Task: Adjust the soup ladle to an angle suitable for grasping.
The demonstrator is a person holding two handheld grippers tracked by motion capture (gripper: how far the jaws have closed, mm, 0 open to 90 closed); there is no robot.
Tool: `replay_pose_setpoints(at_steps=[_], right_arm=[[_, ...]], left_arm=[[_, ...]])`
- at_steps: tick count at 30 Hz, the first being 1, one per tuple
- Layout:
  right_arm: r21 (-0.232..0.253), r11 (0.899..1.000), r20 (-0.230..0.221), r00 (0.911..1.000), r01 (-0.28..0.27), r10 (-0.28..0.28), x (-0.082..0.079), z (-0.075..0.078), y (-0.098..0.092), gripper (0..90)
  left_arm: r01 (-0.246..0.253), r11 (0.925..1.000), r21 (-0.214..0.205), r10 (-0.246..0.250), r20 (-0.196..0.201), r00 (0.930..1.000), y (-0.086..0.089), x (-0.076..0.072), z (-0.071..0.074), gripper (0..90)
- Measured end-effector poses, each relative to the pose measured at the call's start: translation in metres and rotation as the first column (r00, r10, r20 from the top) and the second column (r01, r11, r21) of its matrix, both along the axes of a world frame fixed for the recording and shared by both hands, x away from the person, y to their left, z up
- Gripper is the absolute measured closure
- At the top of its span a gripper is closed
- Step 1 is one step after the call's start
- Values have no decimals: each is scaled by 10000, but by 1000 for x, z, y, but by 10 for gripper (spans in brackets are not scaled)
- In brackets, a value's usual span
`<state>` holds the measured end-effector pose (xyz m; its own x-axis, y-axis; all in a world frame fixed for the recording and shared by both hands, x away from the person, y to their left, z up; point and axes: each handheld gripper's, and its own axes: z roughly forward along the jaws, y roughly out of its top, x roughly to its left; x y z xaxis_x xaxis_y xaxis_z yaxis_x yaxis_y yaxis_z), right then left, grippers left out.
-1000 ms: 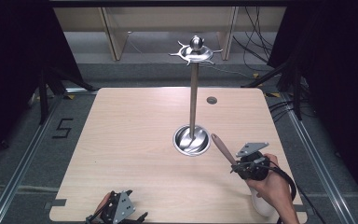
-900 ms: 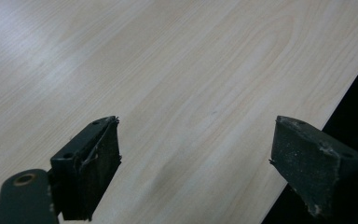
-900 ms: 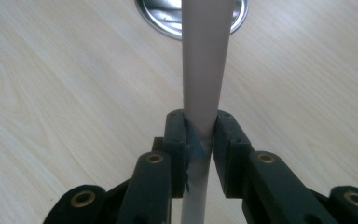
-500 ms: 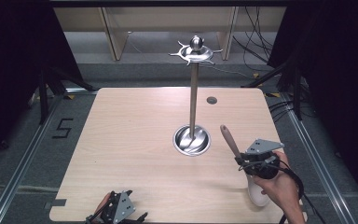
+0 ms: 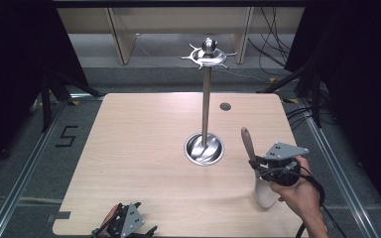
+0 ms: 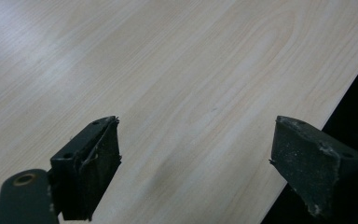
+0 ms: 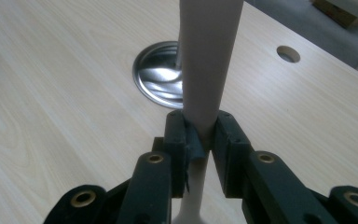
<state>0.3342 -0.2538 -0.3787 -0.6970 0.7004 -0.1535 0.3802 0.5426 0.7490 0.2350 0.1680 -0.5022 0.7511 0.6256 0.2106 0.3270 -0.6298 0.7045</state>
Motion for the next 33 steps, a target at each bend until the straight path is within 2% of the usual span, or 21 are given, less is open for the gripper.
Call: replay_pose_setpoints(at_steps=[1, 2, 3, 4, 7, 10, 11, 16, 18, 19, 24, 26, 27, 28, 29, 30, 33], right_arm=[[0, 10000, 0, 10000, 0, 0, 0, 0, 0, 770], [217, 9997, 286, 9995, -125, 119, 2, 5, 1, 770], [217, 9997, 286, 9995, -125, 119, 2, 5, 1, 770], [649, 9979, 234, 9997, 22, -37, 3, 10, 3, 770], [1042, 9945, 530, 9986, -73, 17, 8, 18, 6, 770], [963, 9950, 655, 9977, -260, 197, 13, 25, 9, 770], [1105, 9937, 731, 9972, -204, 124, 15, 28, 10, 769], [1264, 9916, 880, 9960, -256, 145, 25, 41, 16, 770], [1314, 9907, 920, 9955, -347, 227, 29, 47, 19, 769], [1388, 9900, 962, 9953, -237, 104, 30, 49, 20, 769], [1341, 9908, 1135, 9935, -201, 48, 35, 58, 22, 769], [1245, 9918, 1056, 9943, -279, 147, 35, 61, 23, 769], [1258, 9917, 1067, 9942, -257, 122, 35, 62, 24, 769], [1264, 9918, 1120, 9937, -162, 19, 37, 65, 26, 769], [1159, 9929, 1024, 9946, -278, 159, 38, 67, 26, 769], [1252, 9920, 1094, 9940, -142, 4, 38, 67, 27, 769], [1050, 9944, 1033, 9946, -111, 2, 41, 72, 28, 769]], left_arm=[[0, 10000, 0, 0, 0, 10000, 0, 0, 0, 148], [-5, 10000, -10, 5, -6, 10000, 0, 0, 0, 148], [-5, 10000, -10, 5, -6, 10000, 0, 0, 0, 148], [-36, 10000, -4, 36, 17, 10000, 0, 0, 0, 148], [-39, 10000, -25, 39, -8, 10000, 1, 0, 0, 148], [-59, 10000, -4, 59, 42, 10000, 2, 0, 1, 148], [75, 9999, 68, -75, 26, 10000, 2, 1, 1, 148], [-61, 10000, 36, 61, 41, 10000, 1, 1, 0, 148], [102, 9999, 36, -102, -24, 9999, 2, 1, 1, 148], [-72, 9999, -79, 72, 22, 10000, 1, 0, 0, 148], [-122, 9999, -81, 122, 29, 9999, 1, 0, 0, 148], [-137, 9999, -97, 137, 34, 9999, 1, 0, 0, 148], [59, 10000, 33, -59, -12, 10000, 2, 1, 1, 148], [47, 10000, 18, -47, -17, 10000, 2, 0, 1, 148], [-57, 10000, -27, 57, 9, 10000, 2, 0, 1, 148], [-116, 9999, -81, 116, 50, 9999, 1, 0, 0, 148], [-60, 10000, -71, 60, 0, 10000, 1, 0, 0, 148]])
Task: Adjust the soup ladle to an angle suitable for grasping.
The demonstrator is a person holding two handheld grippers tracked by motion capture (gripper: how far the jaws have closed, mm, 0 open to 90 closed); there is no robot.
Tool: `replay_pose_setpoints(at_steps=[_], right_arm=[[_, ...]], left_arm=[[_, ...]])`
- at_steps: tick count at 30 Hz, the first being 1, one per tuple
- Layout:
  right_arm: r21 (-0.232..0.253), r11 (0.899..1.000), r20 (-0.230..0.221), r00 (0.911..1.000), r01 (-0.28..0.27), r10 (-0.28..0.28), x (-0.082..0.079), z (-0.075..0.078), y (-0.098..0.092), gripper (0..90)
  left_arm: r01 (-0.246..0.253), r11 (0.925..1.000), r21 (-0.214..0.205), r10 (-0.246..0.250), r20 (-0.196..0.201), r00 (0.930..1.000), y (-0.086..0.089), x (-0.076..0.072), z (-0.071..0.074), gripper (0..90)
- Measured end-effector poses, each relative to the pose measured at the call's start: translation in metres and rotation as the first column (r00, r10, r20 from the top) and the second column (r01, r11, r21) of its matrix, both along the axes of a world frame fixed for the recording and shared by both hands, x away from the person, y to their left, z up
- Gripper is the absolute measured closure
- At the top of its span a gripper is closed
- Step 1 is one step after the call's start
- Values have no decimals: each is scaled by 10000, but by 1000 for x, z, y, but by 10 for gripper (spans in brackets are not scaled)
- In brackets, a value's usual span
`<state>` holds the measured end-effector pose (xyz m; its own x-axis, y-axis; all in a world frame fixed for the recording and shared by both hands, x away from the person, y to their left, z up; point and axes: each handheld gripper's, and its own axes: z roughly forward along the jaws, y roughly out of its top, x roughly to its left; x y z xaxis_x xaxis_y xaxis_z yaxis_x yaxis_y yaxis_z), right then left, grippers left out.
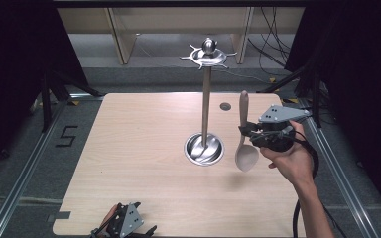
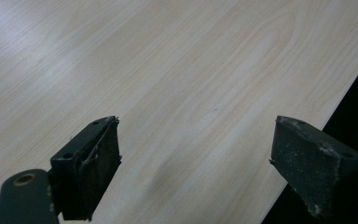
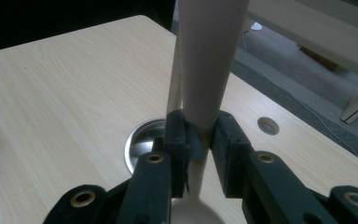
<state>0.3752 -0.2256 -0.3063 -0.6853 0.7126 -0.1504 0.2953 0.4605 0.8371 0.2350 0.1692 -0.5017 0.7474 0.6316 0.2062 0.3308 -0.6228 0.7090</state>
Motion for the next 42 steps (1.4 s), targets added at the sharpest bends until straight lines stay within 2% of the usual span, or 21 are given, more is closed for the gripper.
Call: replay_pose_setpoints(at_steps=[2, 3, 6, 7, 8, 9, 10, 12, 14, 17, 20, 21, 22, 24, 33, 35, 42], right_arm=[[-36, 10000, -164, 9999, -28, 28, 1, 2, 1, 769], [-21, 10000, 11, 10000, 26, -25, 3, 3, 2, 769], [-241, 9997, -16, 10000, 29, -29, 7, 11, 5, 769], [-174, 9998, 55, 9999, 119, -118, 7, 11, 7, 769], [-236, 9997, -136, 9999, 77, -81, 8, 13, 8, 769], [-276, 9996, 103, 9999, 86, -84, 9, 14, 8, 769], [-276, 9996, 103, 9999, 86, -84, 9, 14, 8, 769], [-281, 9995, -121, 9998, 135, -138, 13, 18, 11, 769], [-320, 9992, 193, 9996, 227, -221, 16, 20, 11, 769], [-285, 9993, 30, 9997, 259, -258, 17, 23, 14, 769], [-398, 9990, 150, 9997, 205, -199, 18, 25, 14, 769], [-400, 9992, -58, 9999, 95, -97, 19, 25, 15, 769], [-334, 9992, 35, 9997, 233, -232, 19, 26, 16, 769], [-507, 9985, 160, 9997, 192, -184, 21, 30, 17, 769], [-660, 9974, 85, 9996, 290, -285, 26, 41, 22, 769], [-658, 9972, 221, 9992, 344, -330, 29, 42, 24, 769], [-842, 9959, 17, 9994, 340, -340, 33, 48, 28, 769]], left_arm=[[40, 9999, 104, -40, 27, 10000, 0, 1, 0, 148], [-11, 10000, 4, 11, 5, 10000, 0, 0, 0, 148], [-45, 10000, 3, 45, 55, 10000, 0, 0, 0, 148], [-6, 10000, 31, 5, 31, 10000, 0, 0, 0, 148], [-16, 10000, 18, 16, 39, 10000, 0, 0, 0, 148], [-16, 10000, 18, 16, 39, 10000, 0, 0, 0, 148], [-20, 10000, 10, 19, 47, 10000, 0, 0, 0, 148], [-12, 10000, 17, 12, 46, 10000, 0, 0, 0, 148], [-6, 10000, 16, 6, 47, 10000, 0, 0, 1, 148], [-6, 10000, 16, 6, 45, 10000, 0, 0, 1, 148], [-14, 10000, 23, 14, 45, 10000, 0, 0, 0, 148], [-19, 10000, 16, 19, 46, 10000, 0, 0, 0, 148], [-9, 10000, 13, 9, 50, 10000, 0, 0, 0, 148], [49, 10000, 13, -49, -29, 10000, 0, 0, 1, 148], [96, 9999, 42, -96, -4, 10000, 0, 0, 1, 148], [69, 10000, 23, -69, 6, 10000, 0, 0, 1, 148], [99, 9999, 18, -99, 1, 10000, 0, 0, 1, 148]])
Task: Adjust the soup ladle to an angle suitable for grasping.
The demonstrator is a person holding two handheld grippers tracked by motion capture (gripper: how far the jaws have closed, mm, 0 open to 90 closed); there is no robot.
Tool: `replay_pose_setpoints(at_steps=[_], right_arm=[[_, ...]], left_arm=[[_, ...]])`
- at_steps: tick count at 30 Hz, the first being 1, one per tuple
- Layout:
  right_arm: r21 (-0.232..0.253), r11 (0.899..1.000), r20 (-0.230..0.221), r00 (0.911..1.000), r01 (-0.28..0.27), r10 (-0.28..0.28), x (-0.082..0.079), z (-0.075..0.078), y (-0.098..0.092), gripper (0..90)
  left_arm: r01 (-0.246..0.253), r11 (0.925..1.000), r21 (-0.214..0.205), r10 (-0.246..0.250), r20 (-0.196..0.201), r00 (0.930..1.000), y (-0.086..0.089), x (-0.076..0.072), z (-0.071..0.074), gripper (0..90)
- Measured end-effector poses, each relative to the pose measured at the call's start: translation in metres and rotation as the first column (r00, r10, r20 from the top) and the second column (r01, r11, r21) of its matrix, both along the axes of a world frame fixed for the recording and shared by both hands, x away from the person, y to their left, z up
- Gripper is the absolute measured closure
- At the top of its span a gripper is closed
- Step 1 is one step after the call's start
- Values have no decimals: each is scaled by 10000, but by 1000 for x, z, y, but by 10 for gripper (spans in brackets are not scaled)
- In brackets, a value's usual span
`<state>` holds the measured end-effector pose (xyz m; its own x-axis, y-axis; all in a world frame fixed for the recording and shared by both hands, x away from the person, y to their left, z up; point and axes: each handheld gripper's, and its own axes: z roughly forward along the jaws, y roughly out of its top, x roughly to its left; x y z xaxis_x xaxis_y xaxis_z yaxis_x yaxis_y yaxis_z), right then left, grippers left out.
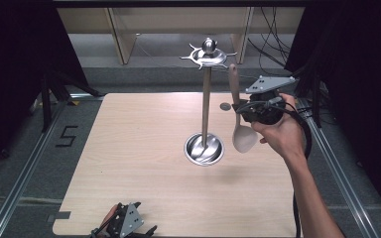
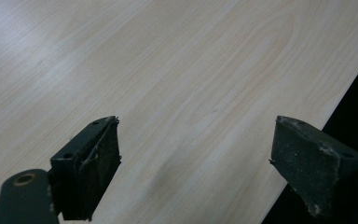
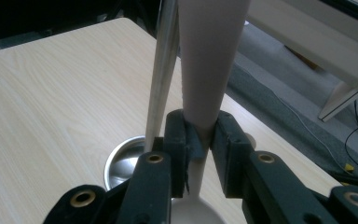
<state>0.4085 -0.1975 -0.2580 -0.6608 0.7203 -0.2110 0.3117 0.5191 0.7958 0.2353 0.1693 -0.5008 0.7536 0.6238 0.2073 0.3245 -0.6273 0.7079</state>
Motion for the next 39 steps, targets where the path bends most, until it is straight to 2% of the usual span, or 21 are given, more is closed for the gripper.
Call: replay_pose_setpoints(at_steps=[4, 10, 13, 15, 16, 19, 21, 27, 29, 30, 36, 37, 39], right_arm=[[-13, 10000, 51, 10000, 81, -81, 2, 1, 1, 769], [-91, 9999, -286, 9996, 50, -52, 4, 2, 3, 769], [-188, 9998, -221, 9997, 81, -85, 7, 0, 4, 768], [-70, 10000, -485, 9988, -9, 5, 7, 0, 5, 768], [-121, 9998, -388, 9991, -147, 143, 8, 0, 4, 768], [-193, 9998, -276, 9996, -108, 103, 9, 0, 5, 768], [-126, 9999, -624, 9980, -36, 28, 9, 0, 6, 768], [-121, 9999, -547, 9985, -64, 58, 12, -2, 8, 768], [-184, 9997, -607, 9981, -134, 122, 13, -2, 8, 768], [-105, 9999, -779, 9969, -59, 51, 12, -3, 10, 768], [7, 9998, -831, 9964, -183, 183, 15, -4, 11, 768], [-18, 9997, -690, 9973, -235, 233, 16, -4, 11, 768], [12, 9999, -729, 9972, -161, 162, 16, -4, 12, 768]], left_arm=[[-15, 10000, 15, 15, 15, 10000, 0, 0, 0, 148], [-14, 9999, -105, 14, -25, 10000, 0, 0, 0, 148], [54, 10000, -49, -54, -29, 10000, 0, 0, 1, 148], [57, 10000, -18, -57, -22, 10000, 0, 0, 1, 148], [50, 10000, -45, -50, -29, 10000, 0, 0, 1, 148], [35, 10000, -81, -35, -26, 10000, 0, 0, 1, 148], [61, 10000, -44, -61, -25, 10000, 0, 0, 1, 148], [77, 10000, -19, -77, -29, 10000, 0, 0, 1, 148], [99, 9999, 35, -99, -28, 9999, 0, 0, 1, 148], [63, 10000, -11, -63, -30, 10000, 0, 0, 1, 148], [84, 10000, 13, -84, -28, 10000, 0, 0, 1, 148], [85, 10000, 21, -85, -29, 10000, 0, 0, 1, 148], [42, 10000, -35, -43, -21, 10000, 0, 0, 1, 148]])
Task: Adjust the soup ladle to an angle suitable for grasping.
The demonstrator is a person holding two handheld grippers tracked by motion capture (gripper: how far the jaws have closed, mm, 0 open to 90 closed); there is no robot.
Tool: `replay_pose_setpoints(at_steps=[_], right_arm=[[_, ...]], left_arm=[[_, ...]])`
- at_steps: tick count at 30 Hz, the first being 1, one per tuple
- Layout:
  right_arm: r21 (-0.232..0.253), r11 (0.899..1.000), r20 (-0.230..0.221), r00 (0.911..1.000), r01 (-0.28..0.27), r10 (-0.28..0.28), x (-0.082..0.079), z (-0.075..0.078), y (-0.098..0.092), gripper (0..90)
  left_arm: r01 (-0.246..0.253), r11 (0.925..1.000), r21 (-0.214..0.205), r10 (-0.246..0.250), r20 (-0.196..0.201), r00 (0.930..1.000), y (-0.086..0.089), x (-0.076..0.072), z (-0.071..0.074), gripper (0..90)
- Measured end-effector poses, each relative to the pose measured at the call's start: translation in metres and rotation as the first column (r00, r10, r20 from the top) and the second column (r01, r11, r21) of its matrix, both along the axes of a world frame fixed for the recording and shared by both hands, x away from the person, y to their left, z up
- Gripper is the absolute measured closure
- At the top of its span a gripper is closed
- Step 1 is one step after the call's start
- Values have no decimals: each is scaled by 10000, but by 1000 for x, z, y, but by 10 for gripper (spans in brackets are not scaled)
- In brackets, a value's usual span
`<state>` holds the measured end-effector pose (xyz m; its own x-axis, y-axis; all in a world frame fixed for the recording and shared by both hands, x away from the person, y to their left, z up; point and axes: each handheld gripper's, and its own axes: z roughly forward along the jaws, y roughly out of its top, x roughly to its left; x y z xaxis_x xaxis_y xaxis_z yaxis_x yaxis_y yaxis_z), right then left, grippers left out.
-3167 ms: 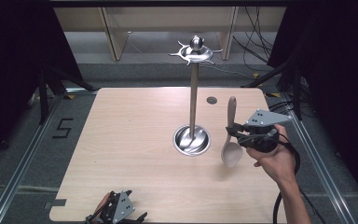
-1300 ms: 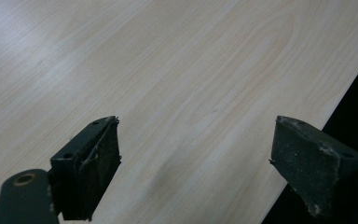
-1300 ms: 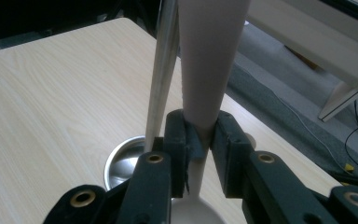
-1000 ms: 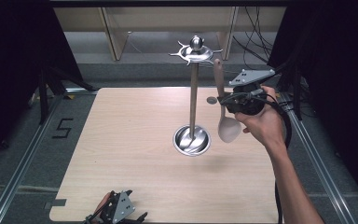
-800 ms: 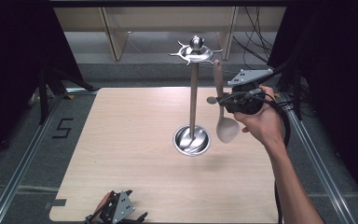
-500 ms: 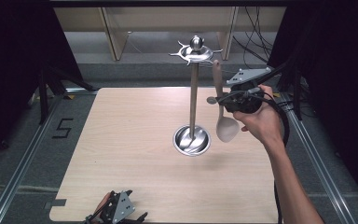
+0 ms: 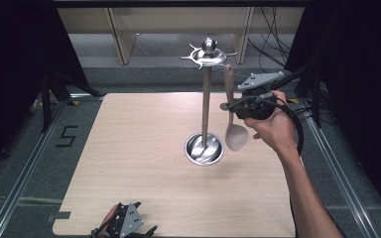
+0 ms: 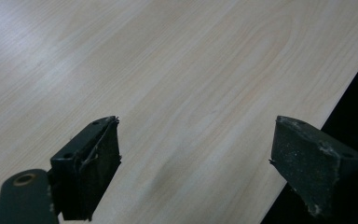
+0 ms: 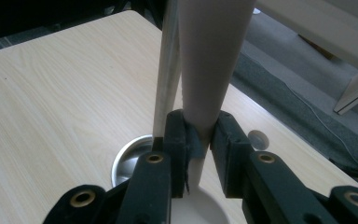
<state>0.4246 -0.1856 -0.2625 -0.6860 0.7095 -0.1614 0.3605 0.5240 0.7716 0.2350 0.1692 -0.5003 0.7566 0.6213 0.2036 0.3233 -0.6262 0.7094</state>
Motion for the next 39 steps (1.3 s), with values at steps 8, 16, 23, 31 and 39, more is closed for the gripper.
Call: replay_pose_setpoints(at_steps=[8, 16, 23, 31, 39], right_arm=[[634, 9980, -198, 9998, -50, 62, 2, -5, 4, 767], [869, 9961, -171, 9997, -171, 187, 4, -7, 5, 766], [1296, 9915, -152, 9998, -132, 153, 3, -10, 4, 759], [1278, 9918, 131, 9999, -92, 76, -3, -11, 5, 717], [1379, 9903, 513, 9987, -143, 72, -11, -8, -2, 696]], left_arm=[[-43, 10000, -23, 43, 33, 10000, -1, 0, -1, 148], [-60, 10000, -3, 60, 69, 10000, 0, 0, -1, 148], [-7, 10000, 3, 7, 27, 10000, -1, 0, -1, 148], [-4, 10000, 41, 4, 53, 10000, -1, 0, -1, 148], [-12, 10000, 87, 12, 41, 10000, -1, 0, -1, 148]])
